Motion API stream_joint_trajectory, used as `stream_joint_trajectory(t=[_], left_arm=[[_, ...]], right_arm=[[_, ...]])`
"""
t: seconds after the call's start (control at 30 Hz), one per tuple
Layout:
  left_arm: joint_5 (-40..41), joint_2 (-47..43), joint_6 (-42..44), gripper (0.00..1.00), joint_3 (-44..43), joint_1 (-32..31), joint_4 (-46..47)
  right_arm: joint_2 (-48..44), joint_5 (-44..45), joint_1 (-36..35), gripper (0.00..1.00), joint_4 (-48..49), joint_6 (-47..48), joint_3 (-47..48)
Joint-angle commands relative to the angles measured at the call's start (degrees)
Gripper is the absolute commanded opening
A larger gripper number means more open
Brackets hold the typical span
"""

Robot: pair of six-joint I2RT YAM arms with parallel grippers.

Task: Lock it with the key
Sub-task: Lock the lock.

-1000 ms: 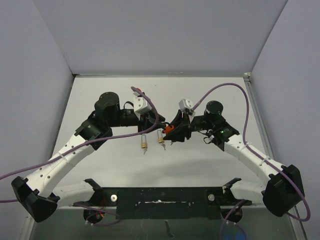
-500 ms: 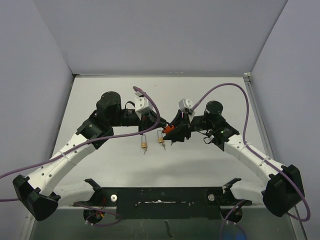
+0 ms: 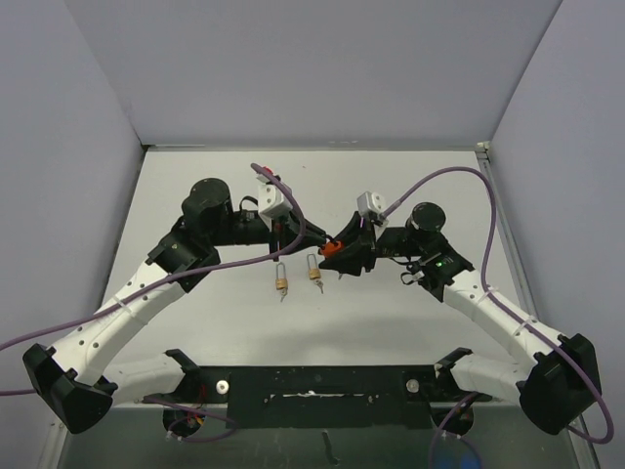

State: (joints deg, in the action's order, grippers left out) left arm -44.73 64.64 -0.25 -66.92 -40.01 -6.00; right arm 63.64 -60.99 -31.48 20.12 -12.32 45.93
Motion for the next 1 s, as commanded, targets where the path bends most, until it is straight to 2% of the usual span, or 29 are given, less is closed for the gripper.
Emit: stream_joint_trajectory(t=[0.0, 0.1, 0.37, 0.7, 0.87, 0.97], left_arm=[[-2.25, -0.58, -1.8, 0.0, -0.19, -0.2, 1.62], [-3.03, 0.0, -2.5, 0.0, 0.11, -0.16, 1.96], [-4.77, 0.26, -4.19, 0.0, 0.12, -0.49, 1.09], [-3.86, -2.72, -3.71, 0.0, 2.29, -2.57, -1.96], [0.6, -3.59, -3.39, 0.0, 2.96, -3.67, -3.81], [-0.39, -3.03, -3.64, 0.0, 2.97, -3.67, -4.13]], right_arm=[[-1.68, 1.9, -0.55, 0.0, 10.26, -3.7, 1.83], [-1.59, 1.98, -0.85, 0.0, 13.79, -5.95, 1.6], [-2.38, 8.2, -0.91, 0.0, 14.03, -3.29, 1.7], [-1.64, 9.05, -0.76, 0.0, -1.94, 4.38, 12.11], [-1.06, 8.88, -0.87, 0.0, -3.21, 2.8, 14.05], [-1.32, 9.09, -1.11, 0.0, -3.18, 1.94, 13.97]])
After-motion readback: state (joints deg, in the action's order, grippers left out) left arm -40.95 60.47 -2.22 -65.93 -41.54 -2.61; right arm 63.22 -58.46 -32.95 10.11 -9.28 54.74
